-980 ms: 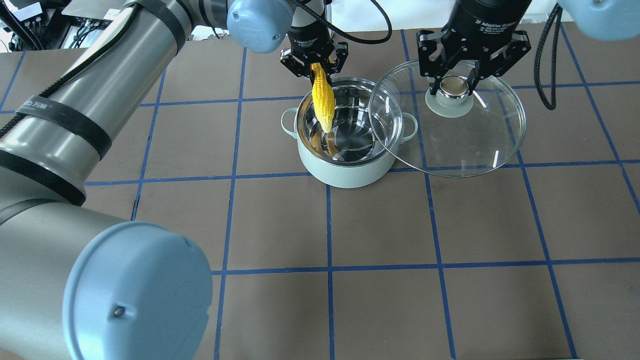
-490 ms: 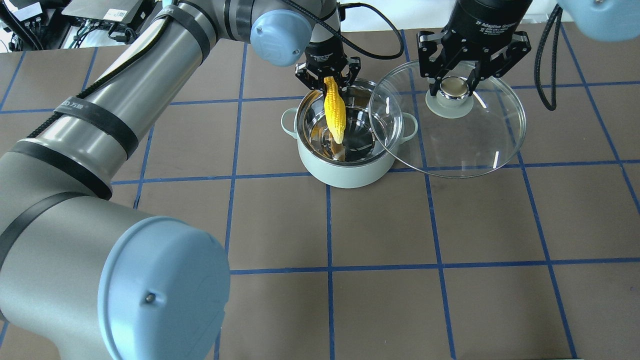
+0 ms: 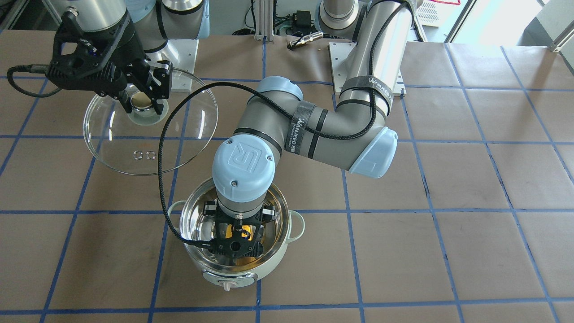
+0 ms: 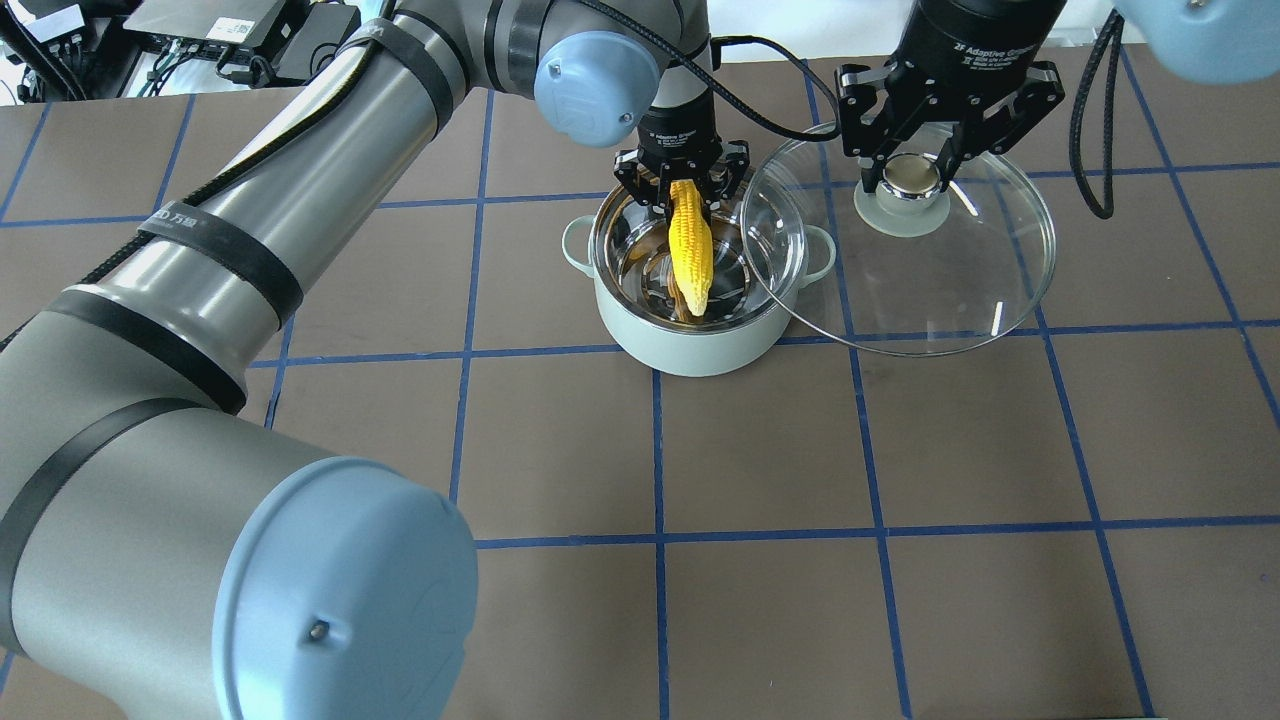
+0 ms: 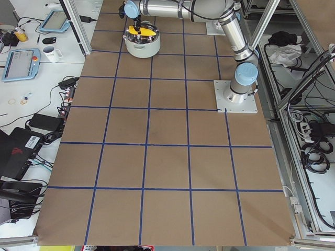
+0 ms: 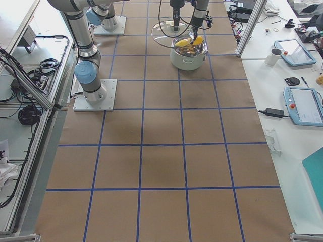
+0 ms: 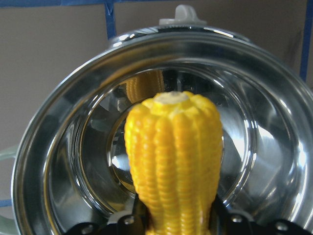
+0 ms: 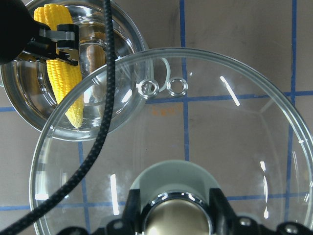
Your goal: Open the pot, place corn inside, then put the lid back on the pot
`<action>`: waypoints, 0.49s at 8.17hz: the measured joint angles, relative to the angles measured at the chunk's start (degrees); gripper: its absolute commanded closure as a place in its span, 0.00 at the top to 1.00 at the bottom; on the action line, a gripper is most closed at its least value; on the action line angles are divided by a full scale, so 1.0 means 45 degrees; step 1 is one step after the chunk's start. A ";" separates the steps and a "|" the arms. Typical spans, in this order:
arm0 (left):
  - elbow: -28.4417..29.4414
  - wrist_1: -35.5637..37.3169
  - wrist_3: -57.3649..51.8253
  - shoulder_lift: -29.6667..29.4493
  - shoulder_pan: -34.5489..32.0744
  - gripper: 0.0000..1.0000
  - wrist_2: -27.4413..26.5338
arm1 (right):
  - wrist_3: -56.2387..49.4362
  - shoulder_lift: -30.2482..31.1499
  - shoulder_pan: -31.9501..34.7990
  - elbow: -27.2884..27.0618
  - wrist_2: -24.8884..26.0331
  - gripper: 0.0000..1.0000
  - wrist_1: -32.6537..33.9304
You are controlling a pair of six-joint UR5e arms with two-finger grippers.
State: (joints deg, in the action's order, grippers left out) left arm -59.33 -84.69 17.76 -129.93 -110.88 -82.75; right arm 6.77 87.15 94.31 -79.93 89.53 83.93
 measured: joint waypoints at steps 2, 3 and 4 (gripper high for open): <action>-0.0028 0.0022 0.0263 0.0029 -0.0057 0.72 -0.0001 | -0.0017 0.0007 0.0000 -0.0008 0.0021 0.35 0.0001; -0.0033 0.0035 0.0346 0.0089 -0.0061 0.73 -0.0001 | -0.0018 0.0008 0.0000 -0.0012 0.0025 0.36 -0.0007; -0.0037 0.0043 0.0374 0.0188 -0.0065 0.77 0.0001 | -0.0020 0.0008 0.0000 -0.0022 0.0026 0.36 -0.0014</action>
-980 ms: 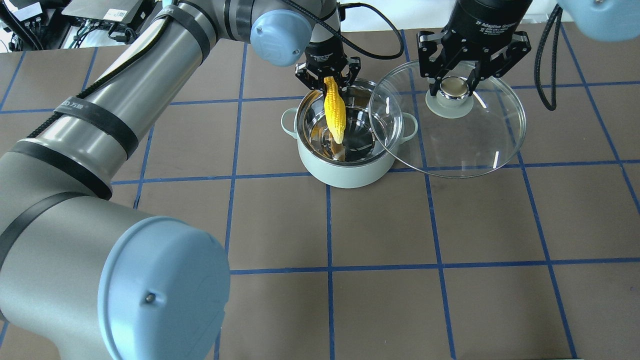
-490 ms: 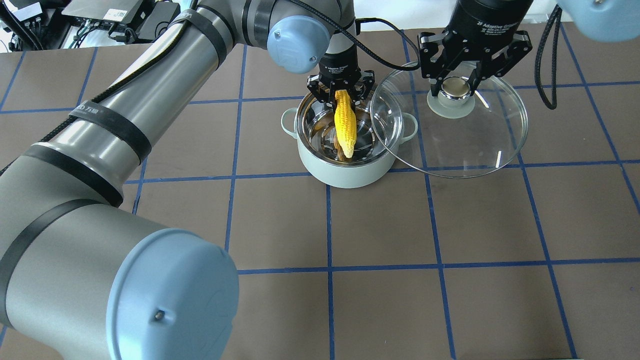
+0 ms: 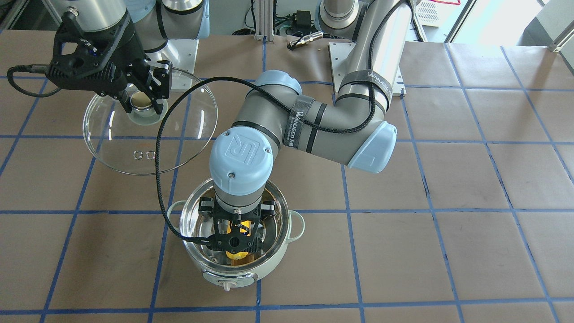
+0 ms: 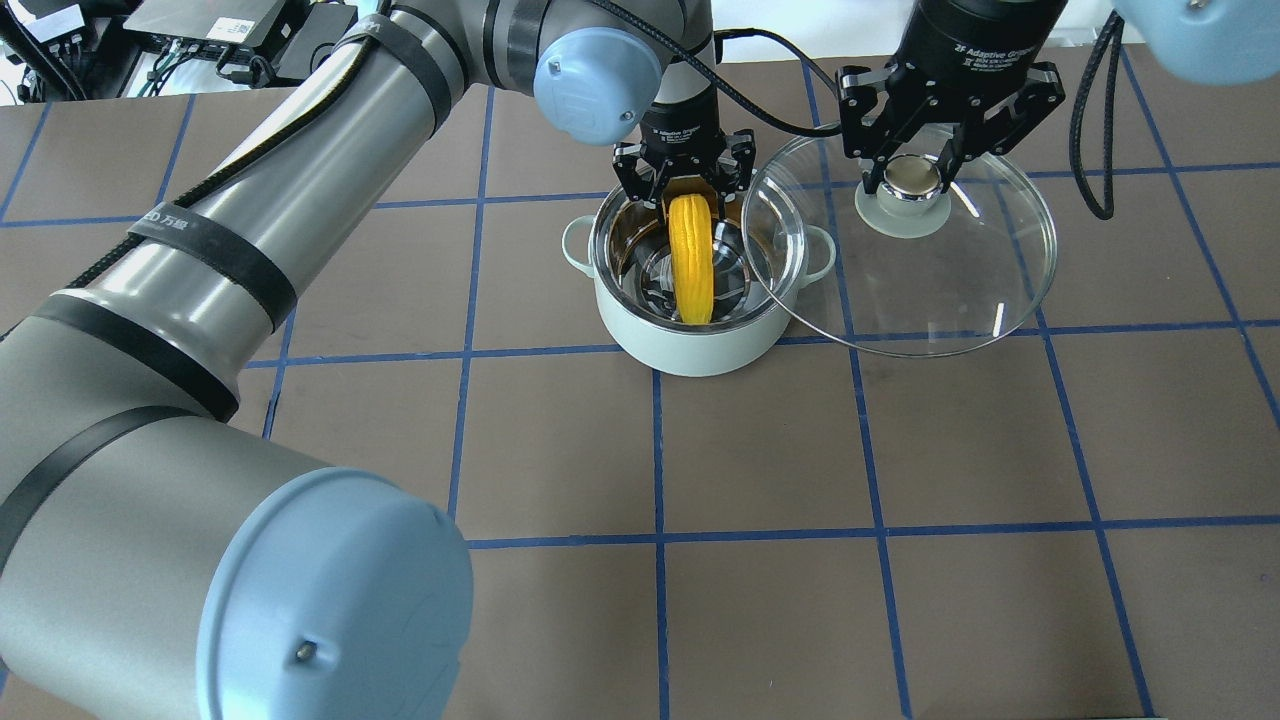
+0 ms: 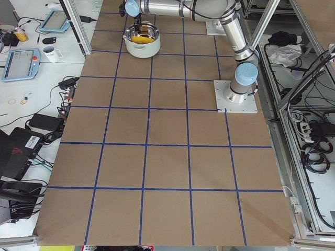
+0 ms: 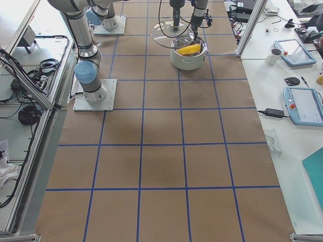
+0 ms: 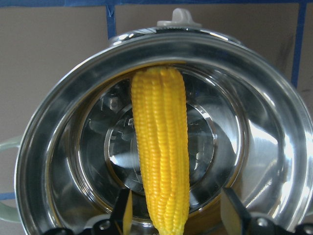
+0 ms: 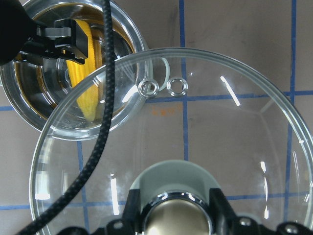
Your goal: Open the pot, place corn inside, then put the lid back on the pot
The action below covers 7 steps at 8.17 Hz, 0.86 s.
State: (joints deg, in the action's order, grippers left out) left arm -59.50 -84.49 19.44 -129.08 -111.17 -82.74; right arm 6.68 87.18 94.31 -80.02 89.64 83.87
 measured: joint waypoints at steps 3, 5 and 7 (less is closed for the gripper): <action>-0.0009 -0.0054 -0.0028 0.0381 -0.0010 0.80 0.0006 | 0.0000 0.0001 0.0000 -0.0009 0.0001 0.35 -0.0012; -0.0225 -0.0346 -0.0252 0.1261 0.0122 0.84 -0.0028 | 0.0000 0.0002 0.0000 -0.0010 0.0001 0.36 -0.0008; -0.0692 -0.0720 -0.1046 0.2352 0.0864 0.87 -0.0055 | 0.0000 -0.0001 0.0008 0.0002 0.0001 0.36 0.0020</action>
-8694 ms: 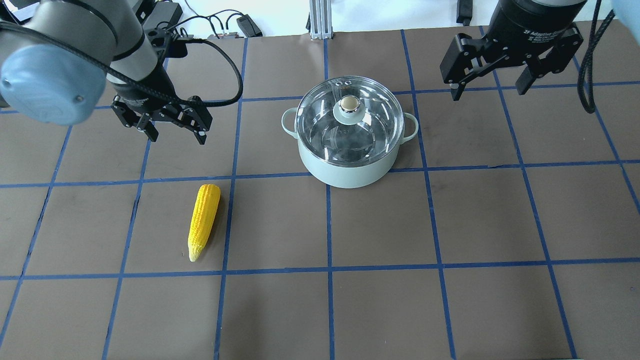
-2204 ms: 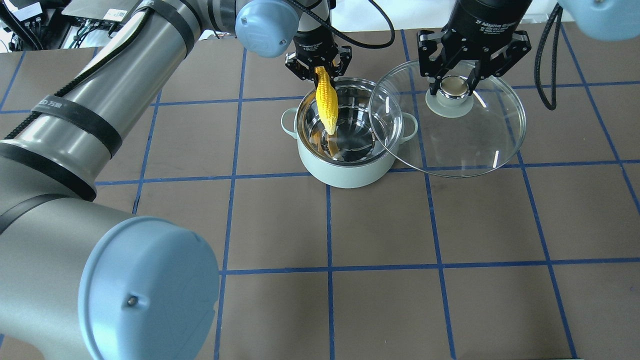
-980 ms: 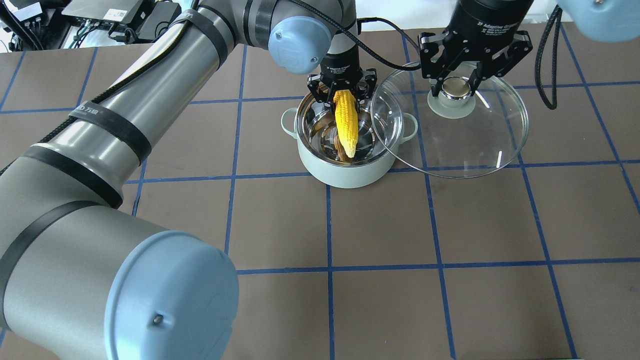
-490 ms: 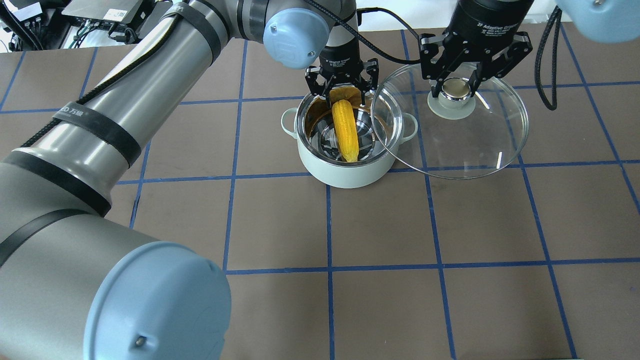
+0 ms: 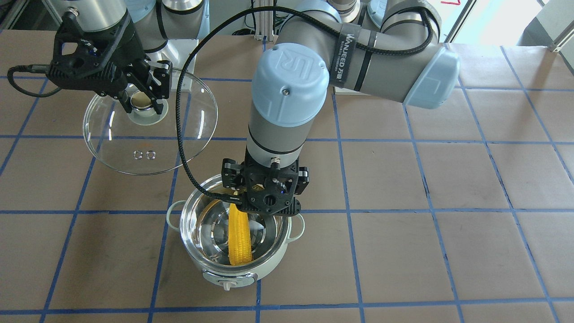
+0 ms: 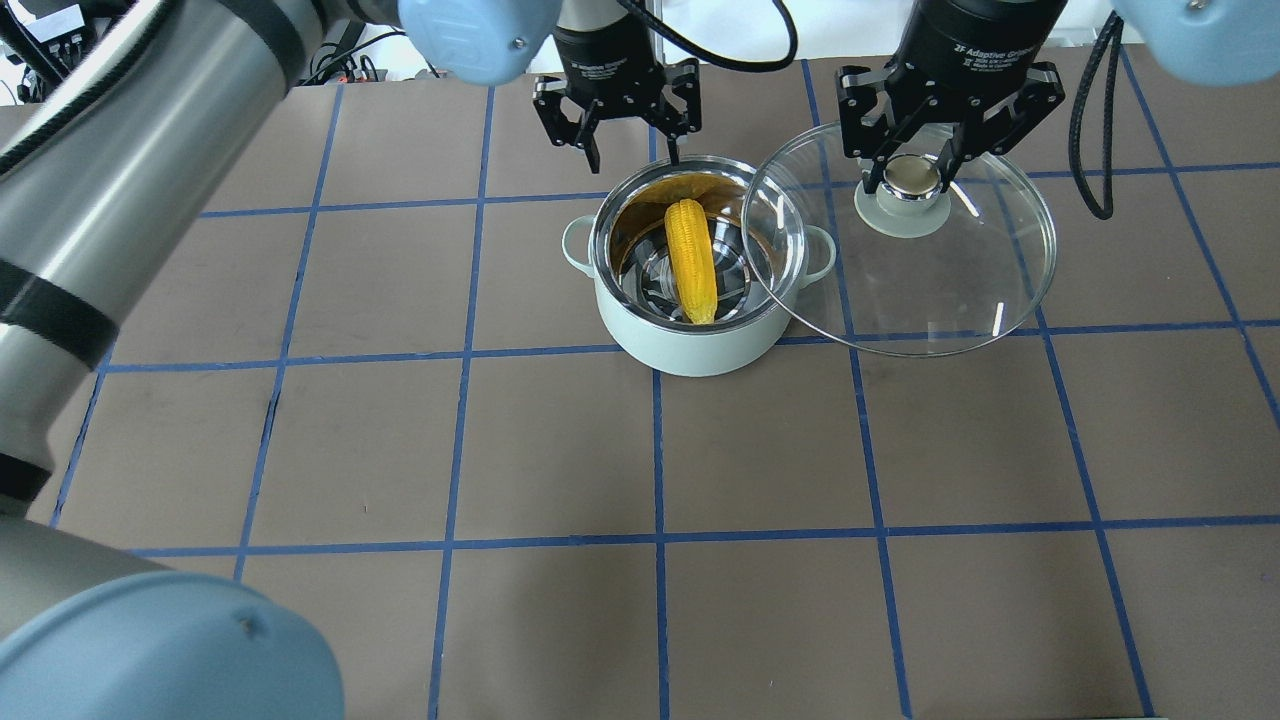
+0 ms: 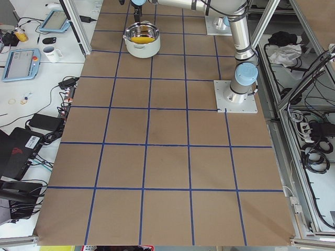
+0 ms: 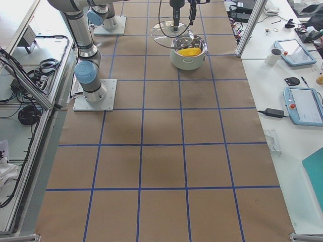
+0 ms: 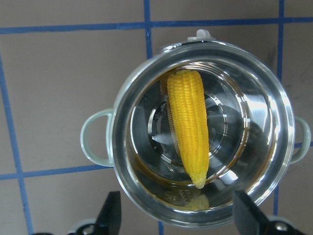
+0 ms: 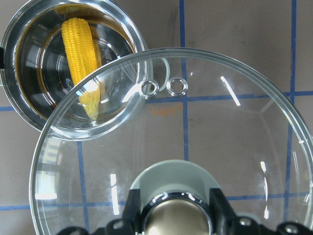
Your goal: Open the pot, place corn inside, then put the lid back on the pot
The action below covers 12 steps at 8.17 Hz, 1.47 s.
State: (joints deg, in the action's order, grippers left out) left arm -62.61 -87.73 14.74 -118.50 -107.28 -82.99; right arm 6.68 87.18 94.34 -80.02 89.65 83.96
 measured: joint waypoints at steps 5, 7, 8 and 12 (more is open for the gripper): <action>-0.2632 -0.1148 -0.3069 0.3990 0.3224 1.00 -0.0206 | 0.0215 -0.1460 0.0120 0.0978 0.0054 0.34 0.0595; -0.3782 -0.0980 -0.3637 0.5273 0.3663 1.00 -0.0828 | 0.1367 -0.3000 0.0917 0.1239 0.0105 0.34 0.2105; -0.4058 -0.0719 -0.3727 0.5512 0.3739 1.00 -0.1477 | 0.2030 -0.3708 0.1434 0.1274 0.0109 0.34 0.3013; -0.4635 0.0164 -0.4269 0.5543 0.4034 1.00 -0.1994 | 0.3111 -0.5204 0.2607 0.1197 -0.0011 0.34 0.4924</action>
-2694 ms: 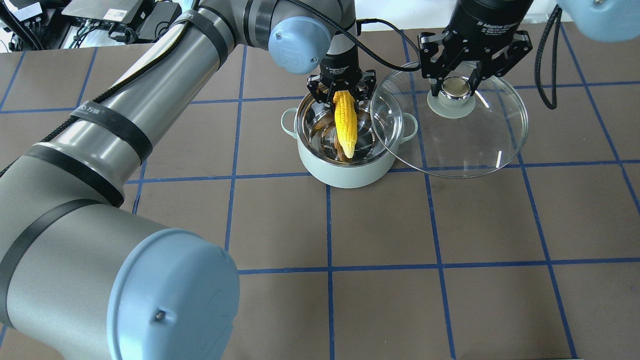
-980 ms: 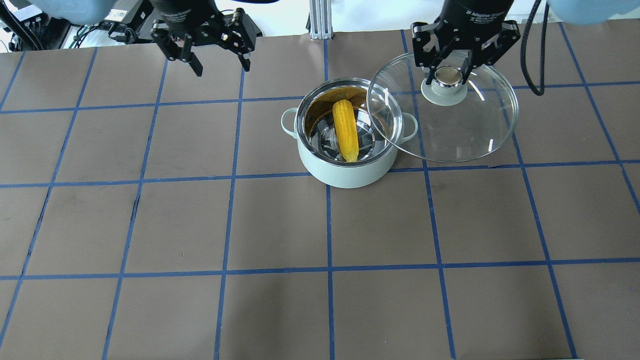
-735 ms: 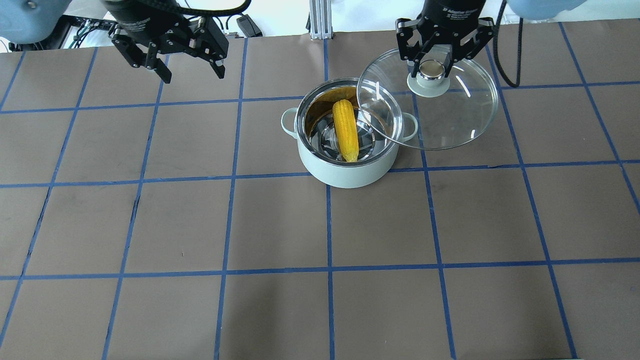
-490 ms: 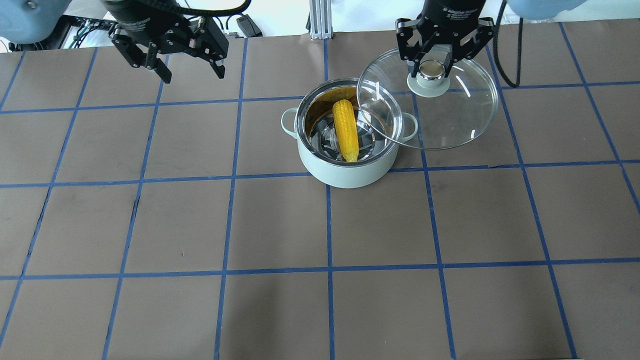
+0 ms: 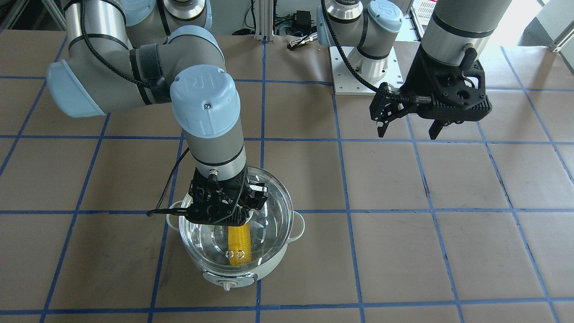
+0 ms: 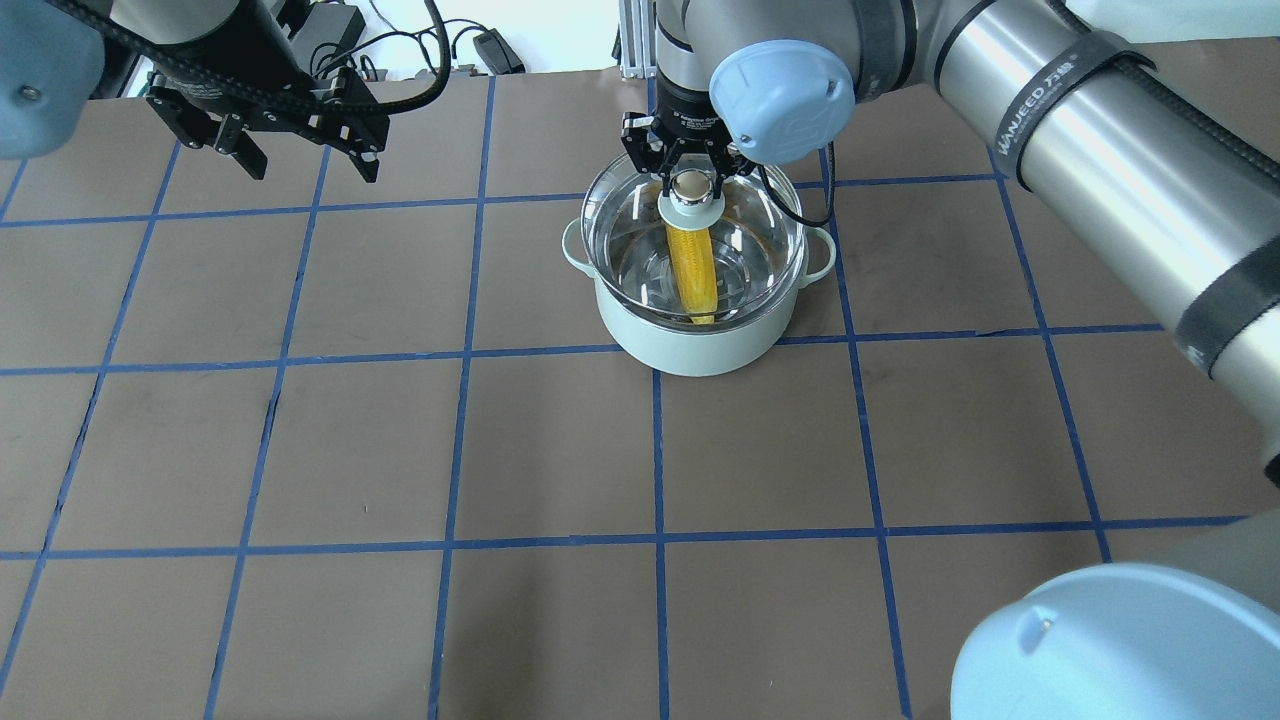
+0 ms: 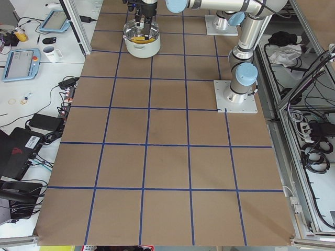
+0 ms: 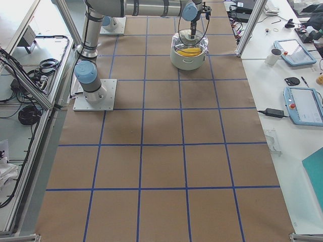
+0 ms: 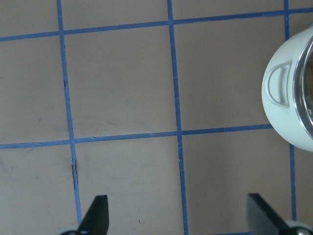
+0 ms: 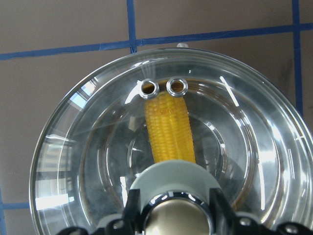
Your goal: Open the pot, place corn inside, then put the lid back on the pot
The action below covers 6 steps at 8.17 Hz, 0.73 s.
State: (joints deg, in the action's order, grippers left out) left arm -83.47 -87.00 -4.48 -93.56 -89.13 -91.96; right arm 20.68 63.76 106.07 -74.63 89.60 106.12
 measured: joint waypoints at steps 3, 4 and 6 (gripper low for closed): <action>-0.0186 0.0076 -0.0101 -0.0081 0.0024 1.00 0.0022 | -0.0345 -0.0079 0.0085 -0.0598 0.0053 0.34 0.0785; -0.0260 0.0054 -0.0064 -0.0103 0.0015 1.00 0.0016 | -0.0471 -0.0067 0.0083 -0.0692 0.0093 0.34 0.0922; -0.0461 0.0100 -0.0089 -0.0114 0.0005 1.00 0.0008 | -0.0586 -0.0067 0.0066 -0.0749 0.0123 0.34 0.0994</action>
State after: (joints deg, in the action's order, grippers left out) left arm -85.55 -86.55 -4.87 -94.07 -89.11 -91.93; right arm 18.04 63.46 106.37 -78.00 90.15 110.60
